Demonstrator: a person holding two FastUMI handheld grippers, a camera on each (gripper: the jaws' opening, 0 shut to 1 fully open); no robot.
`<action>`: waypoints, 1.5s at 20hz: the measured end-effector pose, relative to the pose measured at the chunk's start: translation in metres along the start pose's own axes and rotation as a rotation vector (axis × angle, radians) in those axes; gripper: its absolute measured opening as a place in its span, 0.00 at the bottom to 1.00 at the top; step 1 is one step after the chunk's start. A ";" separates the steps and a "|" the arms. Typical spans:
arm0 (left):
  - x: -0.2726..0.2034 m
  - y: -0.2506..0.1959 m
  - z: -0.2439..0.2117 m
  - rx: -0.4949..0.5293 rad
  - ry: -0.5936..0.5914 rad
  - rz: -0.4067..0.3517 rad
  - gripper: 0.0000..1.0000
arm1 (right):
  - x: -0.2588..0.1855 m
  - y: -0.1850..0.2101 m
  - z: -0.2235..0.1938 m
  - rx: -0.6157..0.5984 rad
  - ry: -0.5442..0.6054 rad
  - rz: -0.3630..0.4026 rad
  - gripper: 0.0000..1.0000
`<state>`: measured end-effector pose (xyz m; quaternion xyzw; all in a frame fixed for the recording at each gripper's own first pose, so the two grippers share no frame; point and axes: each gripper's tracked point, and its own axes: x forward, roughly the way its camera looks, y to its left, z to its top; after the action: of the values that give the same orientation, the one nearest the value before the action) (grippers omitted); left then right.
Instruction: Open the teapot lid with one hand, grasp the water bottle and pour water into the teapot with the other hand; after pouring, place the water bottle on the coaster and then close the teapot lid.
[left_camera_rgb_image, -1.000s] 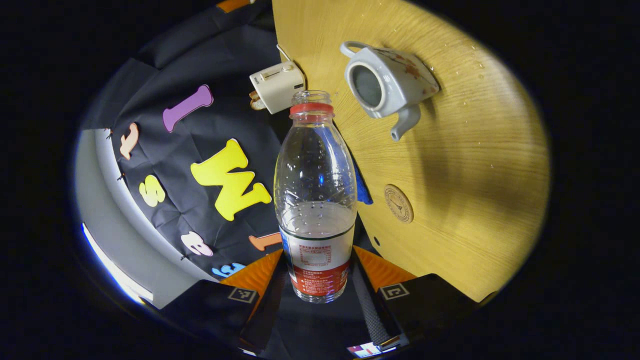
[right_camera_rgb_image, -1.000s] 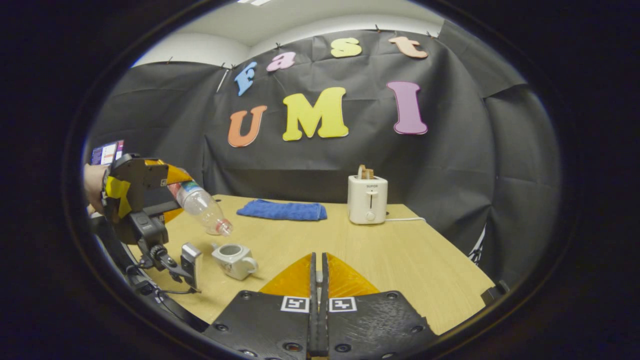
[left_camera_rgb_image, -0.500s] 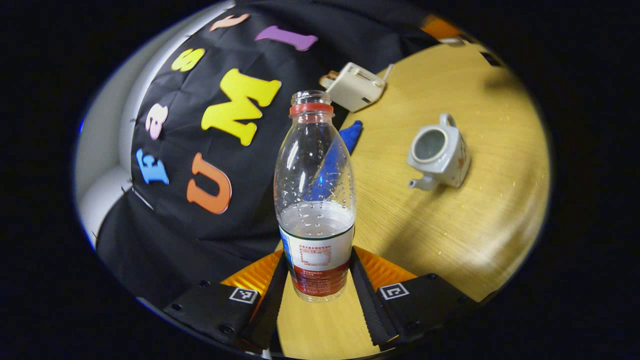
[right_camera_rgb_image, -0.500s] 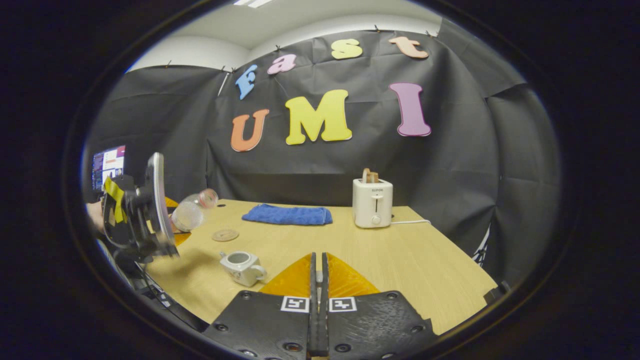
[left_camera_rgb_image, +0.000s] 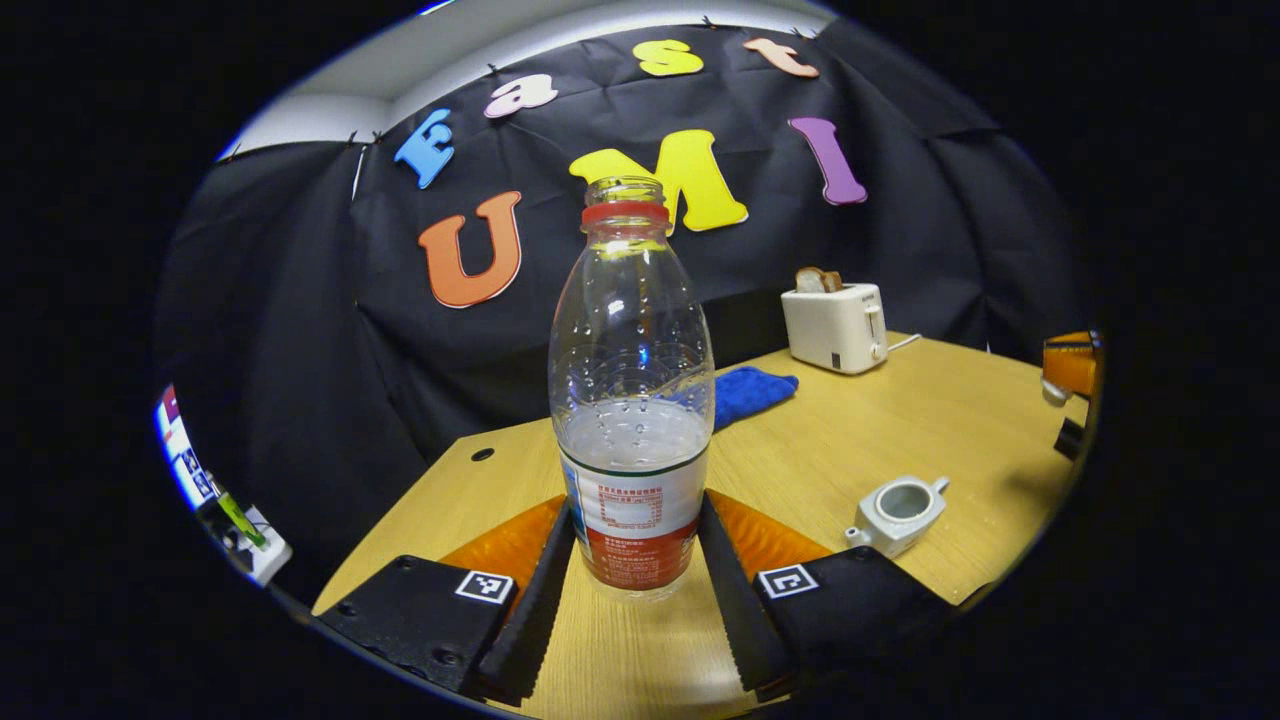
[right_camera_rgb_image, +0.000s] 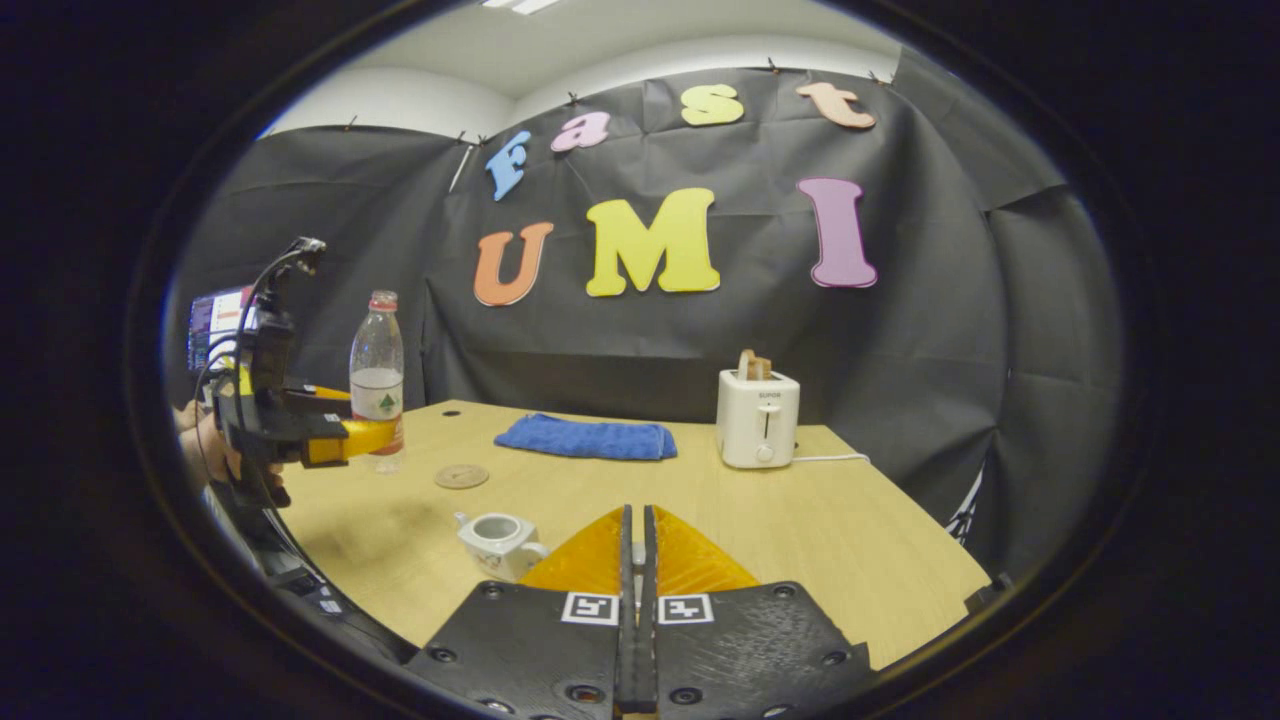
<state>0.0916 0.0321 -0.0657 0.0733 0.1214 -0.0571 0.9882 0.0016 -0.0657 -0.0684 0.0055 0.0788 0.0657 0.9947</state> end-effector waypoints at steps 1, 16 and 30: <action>0.008 0.006 0.003 -0.040 -0.020 0.006 0.74 | 0.000 0.001 0.000 0.000 0.003 0.001 0.00; 0.122 0.029 -0.040 -0.277 0.025 -0.044 0.75 | 0.022 -0.012 -0.029 0.022 0.069 -0.028 0.00; 0.136 0.023 -0.053 -0.261 0.076 -0.047 0.80 | 0.026 -0.014 -0.035 0.013 0.083 -0.035 0.00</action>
<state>0.2131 0.0503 -0.1473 -0.0566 0.1670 -0.0612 0.9824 0.0231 -0.0761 -0.1070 0.0077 0.1204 0.0482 0.9915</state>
